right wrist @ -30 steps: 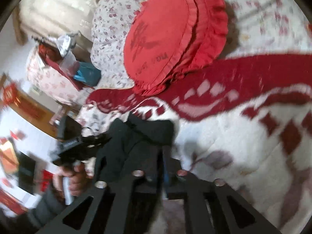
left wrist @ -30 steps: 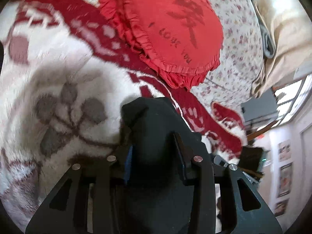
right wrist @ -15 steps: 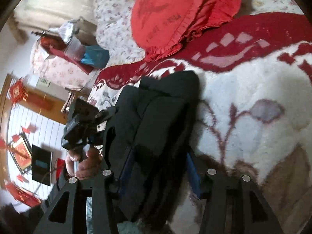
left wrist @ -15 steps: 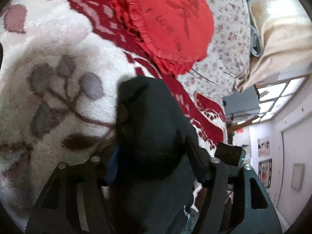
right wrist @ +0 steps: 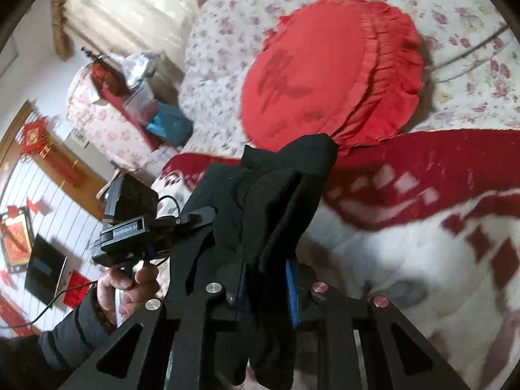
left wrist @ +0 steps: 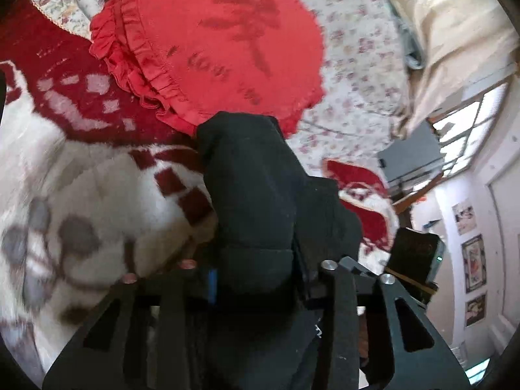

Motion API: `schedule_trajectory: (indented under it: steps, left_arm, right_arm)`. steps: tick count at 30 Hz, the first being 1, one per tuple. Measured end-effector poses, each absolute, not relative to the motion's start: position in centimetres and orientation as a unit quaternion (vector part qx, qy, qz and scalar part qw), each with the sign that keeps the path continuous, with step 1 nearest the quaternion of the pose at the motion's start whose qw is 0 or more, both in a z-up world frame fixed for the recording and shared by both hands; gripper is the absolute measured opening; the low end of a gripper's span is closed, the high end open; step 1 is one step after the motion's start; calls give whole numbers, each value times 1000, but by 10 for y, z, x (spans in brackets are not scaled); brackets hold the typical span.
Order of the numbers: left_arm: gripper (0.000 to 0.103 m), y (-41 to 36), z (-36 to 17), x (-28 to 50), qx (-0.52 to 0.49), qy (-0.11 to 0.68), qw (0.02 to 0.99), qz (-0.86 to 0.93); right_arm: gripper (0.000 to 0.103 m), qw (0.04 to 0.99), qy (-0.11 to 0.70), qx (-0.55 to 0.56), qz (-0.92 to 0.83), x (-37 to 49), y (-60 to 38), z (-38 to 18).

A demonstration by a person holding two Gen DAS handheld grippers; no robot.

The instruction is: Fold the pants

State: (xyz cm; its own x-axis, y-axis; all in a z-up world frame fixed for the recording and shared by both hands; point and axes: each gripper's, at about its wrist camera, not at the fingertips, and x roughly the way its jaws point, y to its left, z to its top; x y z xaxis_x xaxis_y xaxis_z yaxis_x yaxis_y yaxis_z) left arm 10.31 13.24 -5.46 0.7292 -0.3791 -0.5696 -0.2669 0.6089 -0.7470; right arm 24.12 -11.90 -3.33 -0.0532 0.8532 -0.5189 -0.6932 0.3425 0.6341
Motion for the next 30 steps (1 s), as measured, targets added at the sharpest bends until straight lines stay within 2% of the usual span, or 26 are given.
schedule_trajectory:
  steps: [2,4,7,9,10,11,18,24,26,27,28,30]
  left_arm:
    - [47,141,-74,111,-459,399,794,15]
    - [49,145,-77,104,-489,380,785,0]
    - [49,145,-59,77,-471,343,813,22]
    - [49,140,-48,54,-467,324,822,33]
    - [49,136,-44,46,-460,322,826,44]
    - [49,127,-36,35,-440,321,836,68]
    - [49,60,-7,16,-306,347,868,177]
    - [49,17,19,-2,-290,336,869,220]
    - [49,-3,50,-10,-285,313,879,221]
    - [53,-11,65,-13,-284,294,887,215]
    - [64,-18,77,-15,-286,279,894,202]
    - [70,-27,93,-15,-297,258,901,183]
  right_arm:
    - [27,684,479,83,544,252,-114,-50]
    - [32,679,517,93,512,261,-116,-73]
    - [34,697,484,140,510,264,-148,-74]
    - [34,719,465,133,498,262,-172,-77]
    - [23,737,448,107,495,260,-181,-79]
    - [19,744,431,80,505,256,-187,-80]
    - [19,788,378,-13,486,230,-189,-85]
    - [19,771,388,30,504,239,-200,-90]
    - [19,768,389,36,507,240,-201,-90]
    - [19,767,389,39,509,241,-201,-90]
    - [19,767,389,39,509,241,-201,-89]
    - [19,767,389,38,509,240,-201,-89]
